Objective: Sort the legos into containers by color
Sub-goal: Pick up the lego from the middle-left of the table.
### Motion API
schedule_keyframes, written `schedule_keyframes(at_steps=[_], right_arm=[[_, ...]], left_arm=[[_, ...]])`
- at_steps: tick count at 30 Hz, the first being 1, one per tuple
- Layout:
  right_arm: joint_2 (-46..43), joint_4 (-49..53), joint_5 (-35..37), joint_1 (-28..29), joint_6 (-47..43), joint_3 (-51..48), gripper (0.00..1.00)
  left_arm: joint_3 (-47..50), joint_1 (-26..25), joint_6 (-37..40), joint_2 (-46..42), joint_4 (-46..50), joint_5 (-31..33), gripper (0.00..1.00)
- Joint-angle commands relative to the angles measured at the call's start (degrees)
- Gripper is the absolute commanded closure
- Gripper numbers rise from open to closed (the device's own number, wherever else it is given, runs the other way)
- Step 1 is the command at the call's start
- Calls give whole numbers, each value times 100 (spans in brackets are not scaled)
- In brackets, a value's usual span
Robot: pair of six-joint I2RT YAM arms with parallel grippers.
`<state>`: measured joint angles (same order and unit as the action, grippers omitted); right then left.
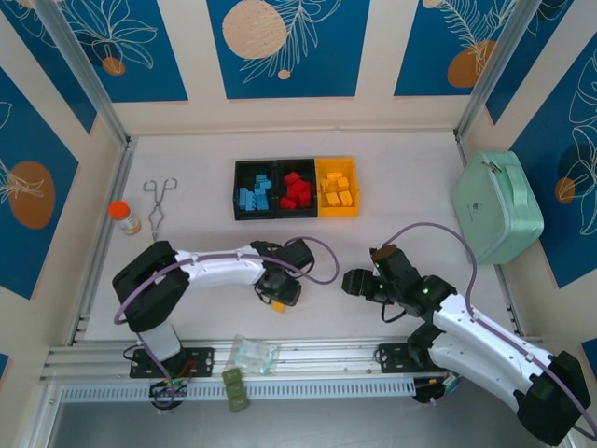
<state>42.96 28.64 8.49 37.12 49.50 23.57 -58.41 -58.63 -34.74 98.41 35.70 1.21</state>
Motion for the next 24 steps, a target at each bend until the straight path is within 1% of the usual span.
schedule_keyframes(at_steps=[1,5,8,14,24], right_arm=[[-7,-149,-134,-3,164,-99,34],[-6,-168,-137,5,180,-117,34],[-4,-195,-161,5,175,-126,34],[-24,-236,-169,5,171,-138,34],[-175,-360,-48,-118,125,-65,34]], left_arm=[[-144,-43,5,51,262,123,64],[-204,-26,73,-58,295,252,73],[-304,8,151,-84,323,278,76],[-704,256,365,-87,328,217,77],[-2111,788,887,435,444,65,77]])
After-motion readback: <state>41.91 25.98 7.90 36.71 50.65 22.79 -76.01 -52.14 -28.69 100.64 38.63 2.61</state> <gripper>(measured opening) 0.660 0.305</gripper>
